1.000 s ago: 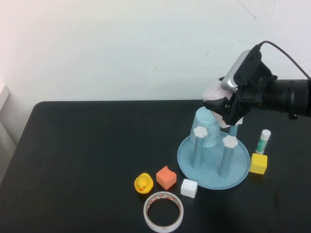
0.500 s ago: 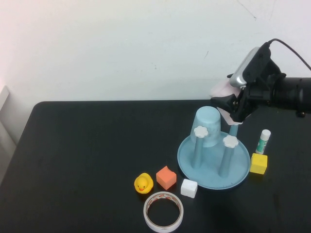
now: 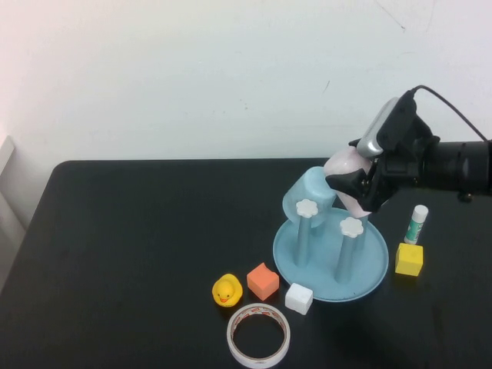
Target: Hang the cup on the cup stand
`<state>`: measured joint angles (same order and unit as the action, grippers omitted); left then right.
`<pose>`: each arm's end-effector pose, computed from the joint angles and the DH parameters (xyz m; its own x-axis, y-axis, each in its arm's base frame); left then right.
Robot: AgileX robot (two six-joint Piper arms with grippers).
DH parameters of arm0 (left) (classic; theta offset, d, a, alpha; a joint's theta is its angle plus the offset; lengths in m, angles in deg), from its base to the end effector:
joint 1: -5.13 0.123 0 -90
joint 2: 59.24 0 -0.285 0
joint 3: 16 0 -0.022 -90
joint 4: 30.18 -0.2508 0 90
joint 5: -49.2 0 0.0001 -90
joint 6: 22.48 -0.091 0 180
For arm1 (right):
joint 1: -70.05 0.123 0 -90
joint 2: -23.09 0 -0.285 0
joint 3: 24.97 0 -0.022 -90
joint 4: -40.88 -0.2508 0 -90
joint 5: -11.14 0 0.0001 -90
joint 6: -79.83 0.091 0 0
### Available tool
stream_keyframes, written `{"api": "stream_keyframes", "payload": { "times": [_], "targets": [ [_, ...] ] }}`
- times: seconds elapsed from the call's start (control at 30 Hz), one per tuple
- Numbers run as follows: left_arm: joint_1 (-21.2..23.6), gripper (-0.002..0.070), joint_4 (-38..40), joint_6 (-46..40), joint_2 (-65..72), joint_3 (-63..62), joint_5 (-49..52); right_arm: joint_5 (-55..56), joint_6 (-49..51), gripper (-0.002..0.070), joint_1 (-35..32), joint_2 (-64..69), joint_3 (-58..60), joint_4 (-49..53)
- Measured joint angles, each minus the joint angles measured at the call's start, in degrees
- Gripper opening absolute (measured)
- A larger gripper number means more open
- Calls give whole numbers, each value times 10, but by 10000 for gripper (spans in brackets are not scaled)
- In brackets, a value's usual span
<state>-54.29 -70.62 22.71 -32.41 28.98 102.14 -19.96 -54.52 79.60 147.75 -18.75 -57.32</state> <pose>0.0642 -0.0159 0.3154 -0.3751 0.1149 -0.9198 0.4060 0.9124 -0.0516 0.4157 0.1172 0.1640 -0.1613 -0.5245 -0.8360 -0.7827 0.5840 -0.2154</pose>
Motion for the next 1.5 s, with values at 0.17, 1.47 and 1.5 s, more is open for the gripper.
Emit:
{"api": "stream_keyframes", "payload": {
  "times": [0.17,1.47,1.5],
  "targets": [
    [0,-1,0,0,0,0,0,0,1,577,0,0,0,0],
    [0,-1,49,-99,0,60,-12,-352,331,24,-205,-170,12,68],
    [0,-1,41,-85,0,83,-39,-354,322,12,-205,-222,39,67]
  ]
}}
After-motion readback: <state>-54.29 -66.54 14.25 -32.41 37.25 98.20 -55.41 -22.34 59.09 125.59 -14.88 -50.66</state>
